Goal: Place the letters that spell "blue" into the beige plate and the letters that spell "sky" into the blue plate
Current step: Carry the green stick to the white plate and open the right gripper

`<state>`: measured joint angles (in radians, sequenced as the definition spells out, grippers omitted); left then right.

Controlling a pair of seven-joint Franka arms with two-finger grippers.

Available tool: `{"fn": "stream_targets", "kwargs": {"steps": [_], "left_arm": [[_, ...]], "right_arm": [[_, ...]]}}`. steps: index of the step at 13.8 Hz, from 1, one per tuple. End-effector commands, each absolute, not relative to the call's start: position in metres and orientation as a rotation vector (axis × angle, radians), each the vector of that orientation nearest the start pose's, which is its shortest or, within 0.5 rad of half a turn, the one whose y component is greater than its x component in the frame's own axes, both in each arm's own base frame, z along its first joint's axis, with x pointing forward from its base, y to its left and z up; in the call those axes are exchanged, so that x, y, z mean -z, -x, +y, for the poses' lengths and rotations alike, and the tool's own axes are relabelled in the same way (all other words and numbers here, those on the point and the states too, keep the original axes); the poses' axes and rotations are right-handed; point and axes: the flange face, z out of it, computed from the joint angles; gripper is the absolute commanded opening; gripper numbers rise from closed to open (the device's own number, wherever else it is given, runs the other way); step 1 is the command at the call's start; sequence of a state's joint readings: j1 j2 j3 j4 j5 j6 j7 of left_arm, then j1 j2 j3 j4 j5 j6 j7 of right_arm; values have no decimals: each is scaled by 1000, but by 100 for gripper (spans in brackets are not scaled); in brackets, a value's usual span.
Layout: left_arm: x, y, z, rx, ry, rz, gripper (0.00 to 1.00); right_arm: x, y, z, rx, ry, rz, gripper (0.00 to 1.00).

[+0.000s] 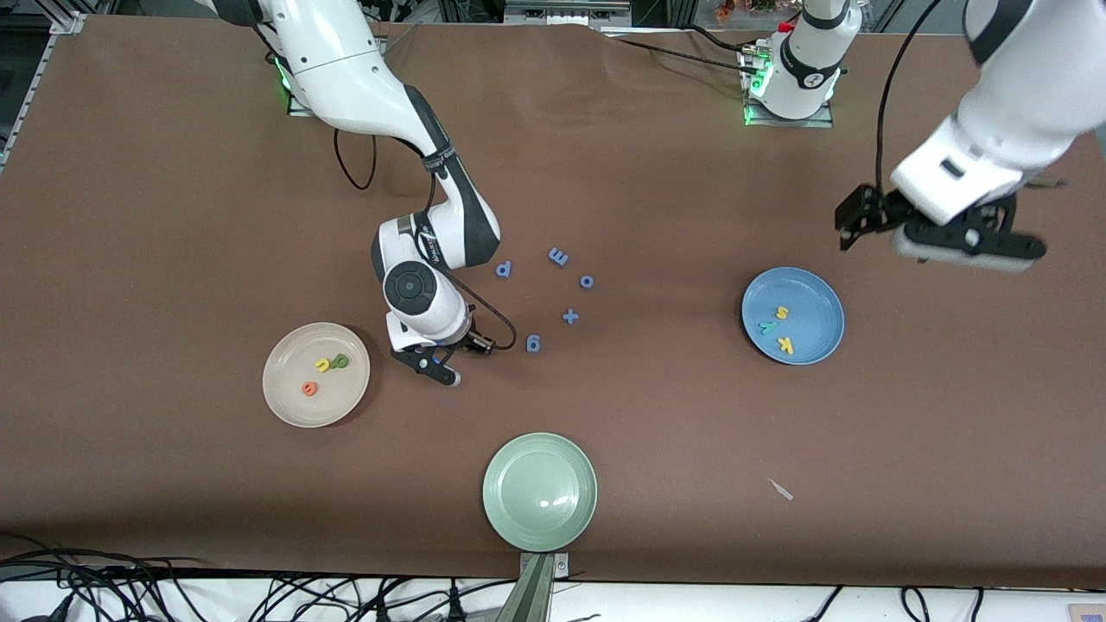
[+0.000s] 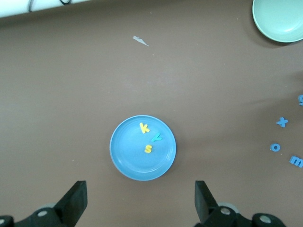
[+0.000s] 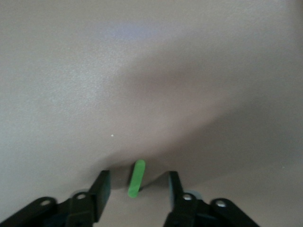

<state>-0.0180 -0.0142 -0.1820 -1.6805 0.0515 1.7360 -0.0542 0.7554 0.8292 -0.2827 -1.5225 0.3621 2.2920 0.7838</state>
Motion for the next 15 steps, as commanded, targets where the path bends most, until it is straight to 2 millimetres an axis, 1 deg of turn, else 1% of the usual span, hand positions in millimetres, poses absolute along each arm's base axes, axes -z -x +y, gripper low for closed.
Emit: {"fn": "stream_targets", "kwargs": {"steps": [1, 2, 3, 4, 5, 6, 7, 8, 9, 10, 11, 12, 13, 14, 15], "left_arm": [[-586, -537, -67, 41, 3113, 187, 100], [-583, -530, -65, -62, 3132, 210, 100], [-583, -523, -68, -150, 3136, 214, 100], [-586, -523, -67, -170, 3132, 212, 100], [-586, -523, -64, -172, 3133, 208, 100], [-582, -527, -58, -179, 3133, 196, 100], [-583, -533, -56, -172, 3132, 196, 100], [-591, -542, -58, -140, 3133, 197, 100], [-596, -554, -58, -126, 3137, 198, 100], [-600, -562, -58, -118, 3140, 200, 100], [-606, -565, -62, -104, 3140, 210, 100], [-604, -566, -62, -109, 3142, 210, 100], [-602, -566, -57, -118, 3142, 201, 100], [-600, -566, -55, -130, 3143, 198, 100], [-603, -566, -55, -128, 3142, 196, 100]], "right_arm": [[-178, -611, 348, -79, 3003, 729, 39], [-178, -611, 348, -78, 3004, 727, 29], [-178, -611, 348, -78, 3004, 727, 18], [-181, -613, 346, -71, 3005, 715, 8], [-186, -617, 342, -68, 3005, 692, 1], [-191, -623, 332, -70, 3006, 682, 0], [-198, -629, 322, -87, 3013, 655, 0], [-209, -635, 311, -118, 3023, 602, 0], [-219, -645, 295, -161, 3038, 541, 0], [-228, -657, 274, -189, 3057, 450, 0], [-239, -670, 251, -199, 3066, 368, 0], [-246, -678, 231, -209, 3074, 294, 0], [-250, -684, 217, -199, 3082, 226, 0], [-249, -688, 205, -190, 3093, 159, 0], [-247, -692, 190, -183, 3105, 111, 0]]}}
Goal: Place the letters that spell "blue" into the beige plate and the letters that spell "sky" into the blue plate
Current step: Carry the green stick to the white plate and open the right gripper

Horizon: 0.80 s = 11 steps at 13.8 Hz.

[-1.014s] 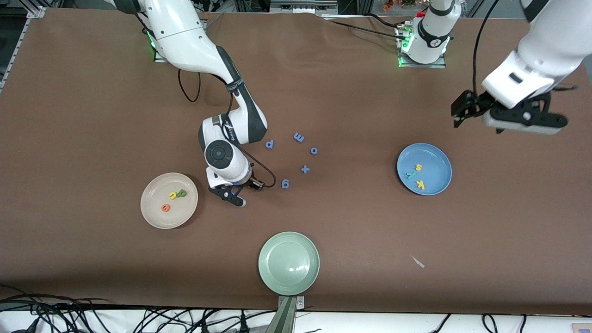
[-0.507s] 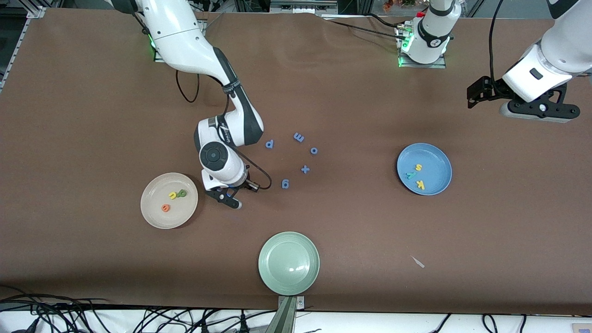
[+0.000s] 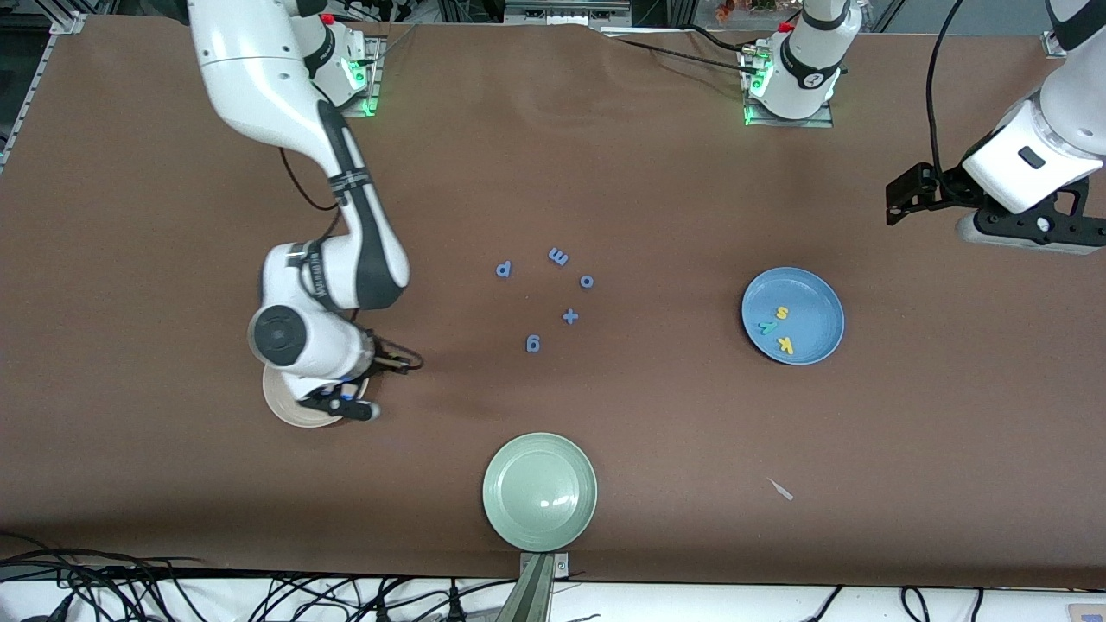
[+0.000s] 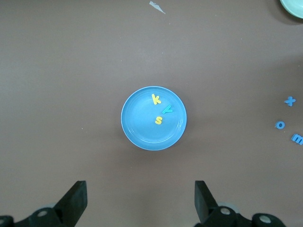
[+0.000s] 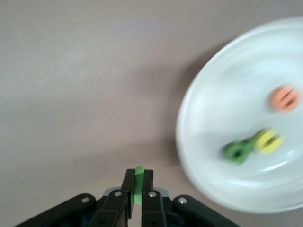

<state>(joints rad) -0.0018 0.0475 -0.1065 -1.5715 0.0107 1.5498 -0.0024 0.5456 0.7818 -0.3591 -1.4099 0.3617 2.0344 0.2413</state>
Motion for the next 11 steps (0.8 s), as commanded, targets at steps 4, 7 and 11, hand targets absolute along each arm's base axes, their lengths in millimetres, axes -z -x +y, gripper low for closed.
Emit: {"fn": "stream_targets", "kwargs": {"steps": [4, 7, 11], "left_arm": [[-603, -565, -64, -131, 3140, 217, 100], [-603, -565, -62, -130, 3140, 210, 100], [-605, -566, -65, -116, 3140, 222, 100]], "right_arm": [[-235, -702, 152, -148, 3111, 41, 2], [-228, -708, 133, -125, 3115, 4, 31], [-237, -708, 139, -119, 3096, 21, 61]]}}
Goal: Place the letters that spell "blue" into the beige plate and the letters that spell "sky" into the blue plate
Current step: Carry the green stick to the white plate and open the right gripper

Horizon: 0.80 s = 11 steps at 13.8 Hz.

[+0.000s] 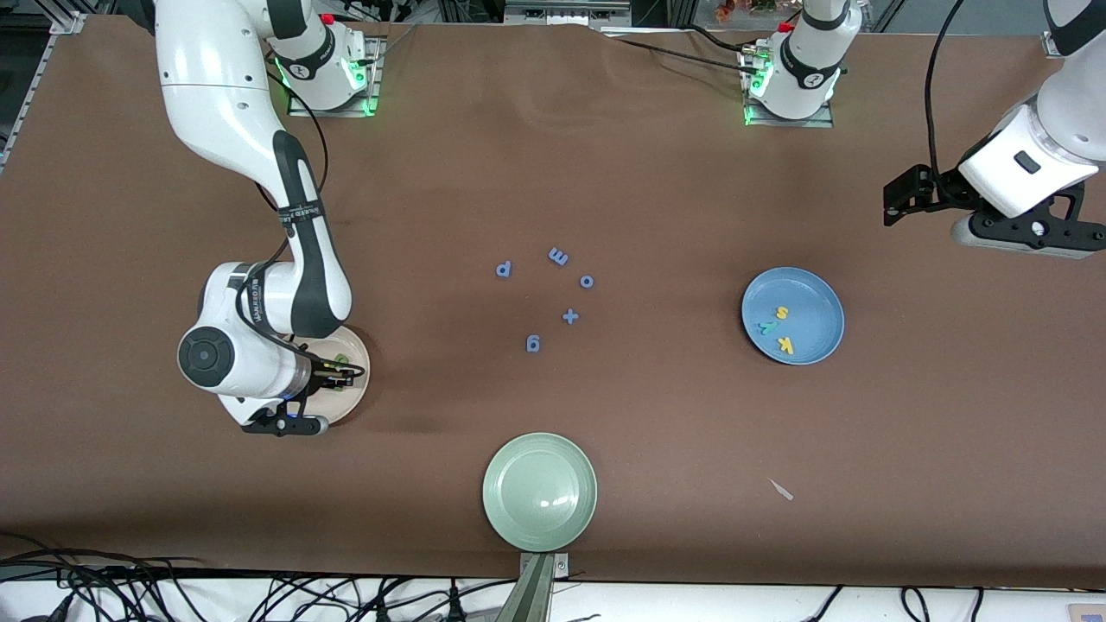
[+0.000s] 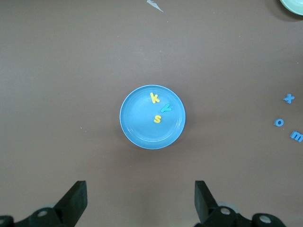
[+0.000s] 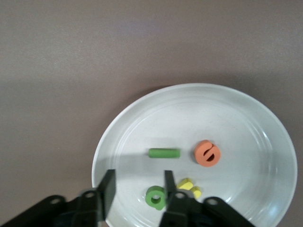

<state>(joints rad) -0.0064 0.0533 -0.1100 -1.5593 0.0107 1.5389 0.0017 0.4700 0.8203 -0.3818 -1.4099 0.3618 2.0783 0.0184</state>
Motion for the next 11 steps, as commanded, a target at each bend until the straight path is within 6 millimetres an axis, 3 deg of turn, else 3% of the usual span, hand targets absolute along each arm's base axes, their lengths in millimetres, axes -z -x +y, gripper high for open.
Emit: {"fn": "stream_targets", "kwargs": {"steps": [1, 3, 5, 7, 8, 11], "left_arm": [[-606, -566, -65, -111, 3141, 220, 100], [-606, -566, -63, -106, 3141, 217, 100], [-606, -567, -62, -106, 3142, 215, 100], [-606, -567, -62, -106, 3142, 215, 100], [-606, -566, -63, -106, 3142, 217, 100], [-606, -566, -63, -106, 3142, 217, 100]], "right_arm": [[-243, -708, 144, -108, 3094, 9, 64], [-272, -704, 152, -148, 3086, 52, 70], [-321, -705, 158, -152, 3082, 25, 82], [-364, -696, 152, -178, 3124, -22, 86], [-391, -691, 149, -172, 3121, -42, 97], [-478, -668, 132, -126, 3144, -131, 100]]}}
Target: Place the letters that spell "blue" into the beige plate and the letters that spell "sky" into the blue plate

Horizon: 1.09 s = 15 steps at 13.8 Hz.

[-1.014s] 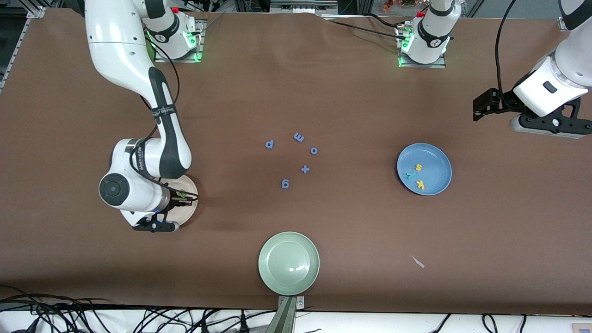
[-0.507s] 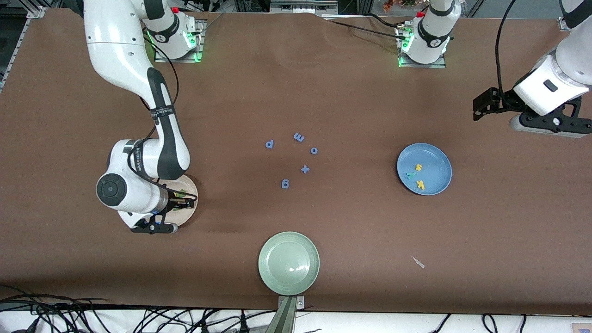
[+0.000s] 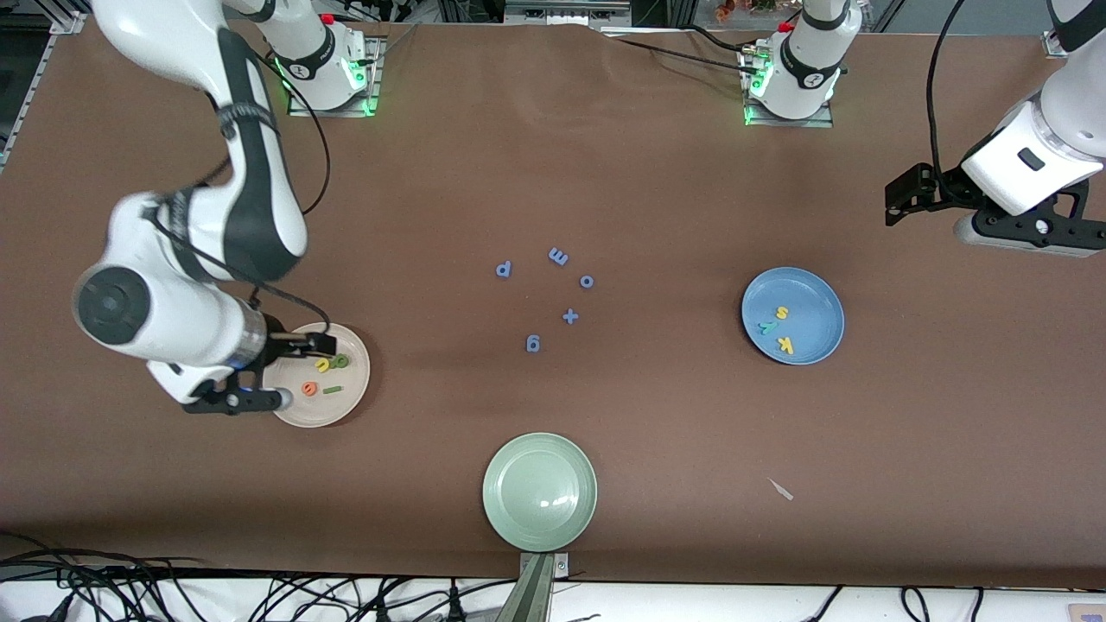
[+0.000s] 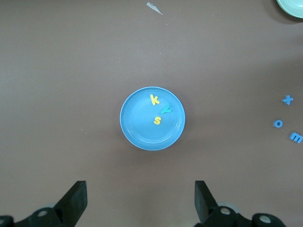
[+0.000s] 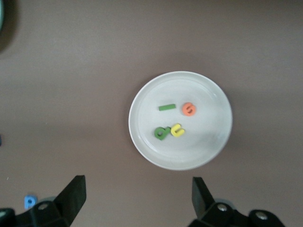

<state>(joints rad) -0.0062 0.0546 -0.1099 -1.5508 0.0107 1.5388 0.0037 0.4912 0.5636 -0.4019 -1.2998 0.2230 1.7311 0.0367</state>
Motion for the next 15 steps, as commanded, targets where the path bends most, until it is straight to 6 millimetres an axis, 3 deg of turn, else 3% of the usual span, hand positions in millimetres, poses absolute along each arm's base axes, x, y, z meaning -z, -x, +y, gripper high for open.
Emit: {"fn": "stream_targets", "kwargs": {"steps": [1, 2, 5, 9, 12, 15], "left_arm": [[-606, -566, -63, -106, 3142, 217, 100], [-606, -566, -63, -106, 3142, 217, 100], [-605, -566, -63, -111, 3141, 220, 100], [-605, -566, -63, -116, 3141, 222, 100], [-606, -565, -63, -114, 3141, 222, 100], [-605, -566, -63, -116, 3141, 222, 100]], "right_arm": [[-499, -659, 124, -134, 3143, -122, 100], [-505, -654, 116, -175, 3143, -106, 100], [-554, -637, 112, -133, 3126, -119, 100], [-592, -608, 73, -160, 3093, -101, 100], [-604, -577, 59, -162, 3105, -106, 100], [-608, -571, 61, -160, 3110, -120, 100]]}}
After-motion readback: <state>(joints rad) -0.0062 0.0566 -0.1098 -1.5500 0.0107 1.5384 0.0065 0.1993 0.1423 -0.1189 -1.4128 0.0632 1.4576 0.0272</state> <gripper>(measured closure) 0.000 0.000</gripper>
